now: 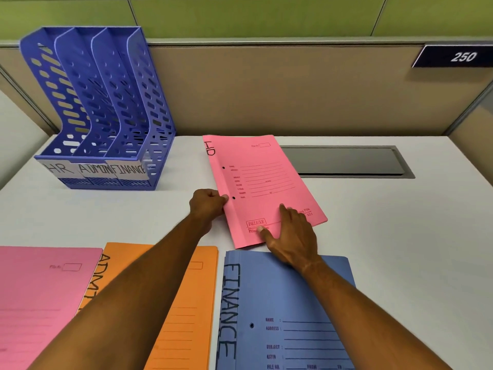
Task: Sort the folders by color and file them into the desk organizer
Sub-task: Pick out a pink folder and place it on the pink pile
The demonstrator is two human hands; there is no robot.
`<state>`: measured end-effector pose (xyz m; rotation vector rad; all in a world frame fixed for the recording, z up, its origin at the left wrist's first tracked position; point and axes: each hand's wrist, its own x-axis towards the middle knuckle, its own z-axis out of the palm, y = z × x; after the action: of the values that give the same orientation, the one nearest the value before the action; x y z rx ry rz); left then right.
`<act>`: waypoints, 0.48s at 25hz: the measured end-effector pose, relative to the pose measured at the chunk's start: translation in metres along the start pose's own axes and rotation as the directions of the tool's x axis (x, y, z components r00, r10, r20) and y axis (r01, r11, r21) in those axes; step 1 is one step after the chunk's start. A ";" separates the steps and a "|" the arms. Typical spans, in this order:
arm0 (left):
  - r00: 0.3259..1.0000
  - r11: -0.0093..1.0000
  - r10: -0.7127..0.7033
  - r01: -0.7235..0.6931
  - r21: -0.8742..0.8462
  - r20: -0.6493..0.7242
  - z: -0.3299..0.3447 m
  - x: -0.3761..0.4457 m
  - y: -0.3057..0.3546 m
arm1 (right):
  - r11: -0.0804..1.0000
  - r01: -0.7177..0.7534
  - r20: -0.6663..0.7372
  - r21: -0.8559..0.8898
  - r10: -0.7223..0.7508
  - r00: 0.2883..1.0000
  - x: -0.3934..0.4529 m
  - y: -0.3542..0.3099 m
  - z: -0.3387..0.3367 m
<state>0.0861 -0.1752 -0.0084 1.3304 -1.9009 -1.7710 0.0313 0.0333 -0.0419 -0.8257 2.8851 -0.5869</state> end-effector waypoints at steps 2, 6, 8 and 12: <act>0.999 0.999 0.040 -0.040 -0.018 -0.010 -0.002 -0.006 0.006 | 0.999 -0.015 0.032 0.040 0.013 0.999 -0.001 -0.001 -0.002; 0.992 0.992 0.119 -0.120 -0.030 -0.032 -0.012 -0.019 0.018 | 0.993 -0.026 0.046 0.116 0.021 0.999 -0.003 -0.006 -0.013; 0.989 0.988 0.145 -0.146 -0.042 -0.033 -0.021 -0.025 0.026 | 0.988 -0.017 0.004 0.155 0.016 1.000 -0.005 -0.009 -0.021; 0.970 0.971 0.237 -0.239 -0.028 -0.060 -0.044 -0.040 0.042 | 0.972 0.022 -0.103 0.234 0.002 0.995 -0.008 -0.022 -0.040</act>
<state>0.1202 -0.1826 0.0553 1.0759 -1.9003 -1.6238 0.0414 0.0339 0.0027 -0.7966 2.8243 -0.9769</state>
